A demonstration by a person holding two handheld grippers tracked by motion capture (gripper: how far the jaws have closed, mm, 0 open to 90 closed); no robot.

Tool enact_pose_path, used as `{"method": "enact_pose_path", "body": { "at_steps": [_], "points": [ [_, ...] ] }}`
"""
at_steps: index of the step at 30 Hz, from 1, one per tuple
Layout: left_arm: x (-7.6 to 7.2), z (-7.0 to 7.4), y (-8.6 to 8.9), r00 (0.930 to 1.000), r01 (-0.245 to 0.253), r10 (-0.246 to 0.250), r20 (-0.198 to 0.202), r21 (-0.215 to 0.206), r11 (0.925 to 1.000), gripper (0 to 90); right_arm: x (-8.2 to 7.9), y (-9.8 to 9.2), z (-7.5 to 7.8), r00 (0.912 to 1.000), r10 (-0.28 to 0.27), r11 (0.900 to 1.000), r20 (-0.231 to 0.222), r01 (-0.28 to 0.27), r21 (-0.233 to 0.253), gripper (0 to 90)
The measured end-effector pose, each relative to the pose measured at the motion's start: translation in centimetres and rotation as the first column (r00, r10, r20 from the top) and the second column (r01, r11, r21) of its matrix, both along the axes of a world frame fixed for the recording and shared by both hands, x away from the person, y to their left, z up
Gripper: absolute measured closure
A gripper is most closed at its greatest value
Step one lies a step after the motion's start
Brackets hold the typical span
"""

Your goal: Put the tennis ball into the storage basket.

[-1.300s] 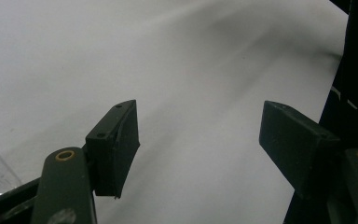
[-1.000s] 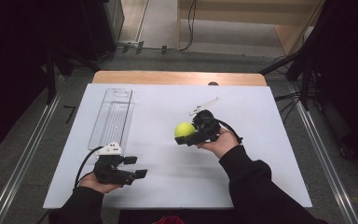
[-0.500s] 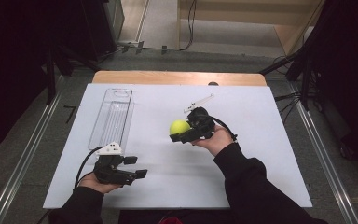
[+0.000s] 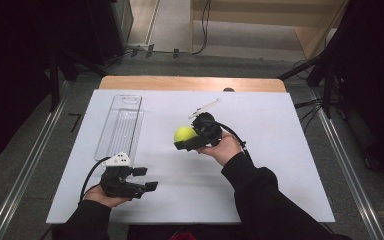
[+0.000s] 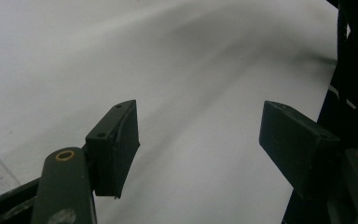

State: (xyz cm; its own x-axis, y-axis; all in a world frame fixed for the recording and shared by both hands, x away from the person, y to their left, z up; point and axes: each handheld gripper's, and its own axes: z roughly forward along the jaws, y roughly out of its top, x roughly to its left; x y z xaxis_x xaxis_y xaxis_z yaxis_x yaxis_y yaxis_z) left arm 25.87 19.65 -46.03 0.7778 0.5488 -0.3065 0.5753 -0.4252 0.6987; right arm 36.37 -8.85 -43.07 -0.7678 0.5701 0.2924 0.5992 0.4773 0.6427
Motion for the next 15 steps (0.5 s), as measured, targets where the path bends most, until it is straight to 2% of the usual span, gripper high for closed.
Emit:
{"method": "enact_pose_path", "body": {
  "at_steps": [15],
  "points": [
    [0.0, 0.0, 0.0, 1.0, 0.001, -0.001, 0.004, 0.003, 1.0, 29.1, 0.7, 1.9, 0.3, 0.9999, 0.014, 1.0, 0.003, -0.014, -0.004, 24.0]
  ]
}}
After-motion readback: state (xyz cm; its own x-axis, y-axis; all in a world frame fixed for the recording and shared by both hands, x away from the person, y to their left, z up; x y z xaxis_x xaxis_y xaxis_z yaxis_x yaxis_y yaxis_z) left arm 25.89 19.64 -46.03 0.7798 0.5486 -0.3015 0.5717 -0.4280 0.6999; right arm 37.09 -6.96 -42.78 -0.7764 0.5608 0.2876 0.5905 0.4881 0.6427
